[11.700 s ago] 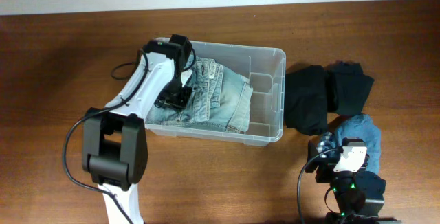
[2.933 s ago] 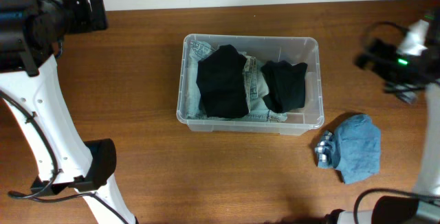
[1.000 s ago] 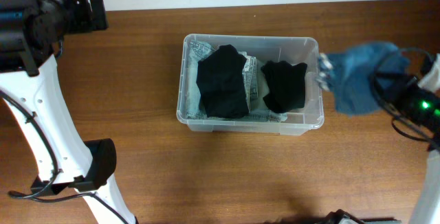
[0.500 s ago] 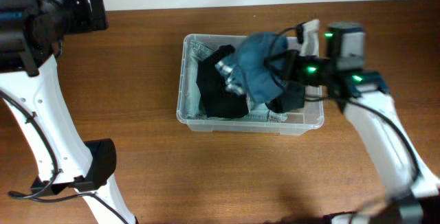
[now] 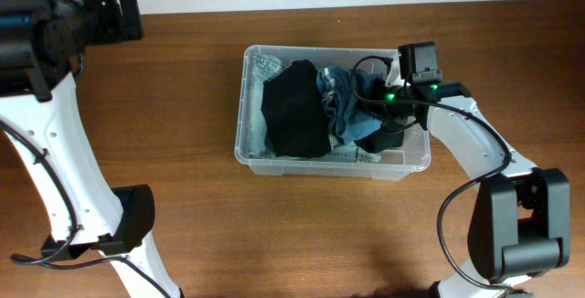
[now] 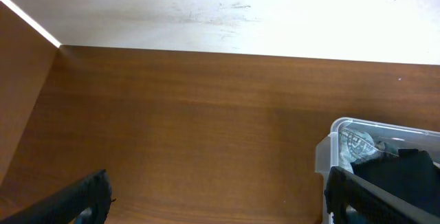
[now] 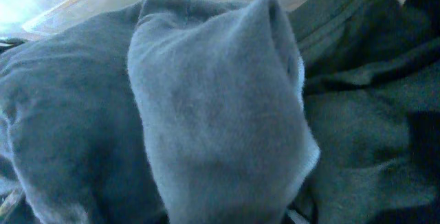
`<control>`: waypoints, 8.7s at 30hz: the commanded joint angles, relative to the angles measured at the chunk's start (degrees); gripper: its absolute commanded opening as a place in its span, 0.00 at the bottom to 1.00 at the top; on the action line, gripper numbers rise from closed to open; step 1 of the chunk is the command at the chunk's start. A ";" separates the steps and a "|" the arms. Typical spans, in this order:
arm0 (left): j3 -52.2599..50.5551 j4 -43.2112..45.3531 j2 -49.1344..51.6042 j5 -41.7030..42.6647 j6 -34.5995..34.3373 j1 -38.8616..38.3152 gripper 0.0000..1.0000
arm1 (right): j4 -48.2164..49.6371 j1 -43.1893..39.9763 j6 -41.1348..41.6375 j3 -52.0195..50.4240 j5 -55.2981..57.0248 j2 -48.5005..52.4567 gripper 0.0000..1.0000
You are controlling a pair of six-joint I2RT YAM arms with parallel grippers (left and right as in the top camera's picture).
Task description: Pack container
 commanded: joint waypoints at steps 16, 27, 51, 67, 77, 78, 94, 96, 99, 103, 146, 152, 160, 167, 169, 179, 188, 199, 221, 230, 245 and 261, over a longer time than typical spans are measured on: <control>0.42 0.00 -0.44 0.44 -0.55 0.33 1.00 | -10.91 0.26 -8.55 7.10 9.33 -28.35 0.96; 0.42 0.02 -0.44 0.44 -0.55 0.33 1.00 | -18.64 0.13 -11.50 7.08 10.54 -40.09 0.98; 0.42 0.00 -0.44 0.44 -0.55 0.33 1.00 | -25.86 -4.44 -27.50 -14.10 27.21 -77.26 0.98; 0.42 0.00 -0.44 0.44 -0.55 0.33 1.00 | -7.45 -7.37 -23.06 -54.95 25.55 -102.44 0.98; 0.42 0.00 -0.44 0.44 -0.55 0.33 1.00 | -9.11 -7.37 -23.04 -61.86 25.49 -102.40 0.98; 0.42 0.00 -0.44 0.44 -0.55 0.33 1.00 | -10.40 -7.37 -23.04 -61.90 25.49 -102.40 0.98; 0.42 0.00 -0.44 0.44 -0.55 0.33 1.00 | -15.91 -7.37 -23.04 -61.90 25.49 -102.40 0.98; 0.42 0.00 -0.44 0.44 -0.55 0.33 1.00 | -15.91 -7.37 -23.04 -61.90 25.49 -102.40 0.99; 0.42 0.00 -0.44 0.44 -0.55 0.33 1.00 | -15.91 -7.37 -23.04 -61.90 25.49 -102.40 0.99; 0.42 0.02 -0.44 0.44 -0.55 0.33 1.00 | -15.91 -7.37 -23.04 -61.90 25.49 -102.40 0.98; 0.42 0.00 -0.44 0.44 -0.55 0.33 1.00 | -16.00 -7.37 -23.06 -61.90 25.49 -102.40 0.98; 0.42 0.00 -0.44 0.44 -0.55 0.33 1.00 | -16.00 -7.37 -23.04 -61.90 25.49 -102.40 0.98; 0.42 0.00 -0.44 0.44 -0.55 0.33 1.00 | -16.00 -7.37 -23.06 -61.90 25.49 -102.40 0.98; 0.42 0.02 -0.44 0.46 -0.55 0.33 1.00 | -16.00 -7.37 -23.06 -61.90 25.49 -102.40 0.98; 0.39 0.17 -0.35 0.46 -0.55 0.33 1.00 | -16.00 -7.37 -23.04 -61.90 25.49 -102.40 0.98; 0.42 0.13 -0.87 0.24 6.86 -5.14 1.00 | -16.00 -7.37 -23.04 -61.90 25.49 -102.40 0.98; 0.28 0.13 -0.85 0.26 6.84 -7.89 1.00 | -16.00 -7.37 -23.04 -61.90 25.49 -102.40 0.99; -20.55 17.53 -10.36 4.15 6.84 -7.93 1.00 | -16.00 -7.37 -23.04 -61.90 25.51 -102.40 0.99; -115.27 64.59 -62.40 6.60 6.84 -13.07 1.00 | -16.00 -7.37 -23.06 -61.90 25.51 -102.40 0.98; -141.31 70.58 -87.17 7.78 6.84 -13.07 1.00 | -16.00 -7.37 -23.06 -61.90 25.49 -102.40 0.98; -165.61 78.44 -113.02 7.91 6.86 -10.78 1.00 | -16.00 -7.37 -23.04 -61.90 25.49 -102.40 0.98; -169.59 80.41 -119.21 7.72 6.86 -9.68 1.00 | -16.00 -7.37 -23.04 -61.90 25.49 -102.40 0.98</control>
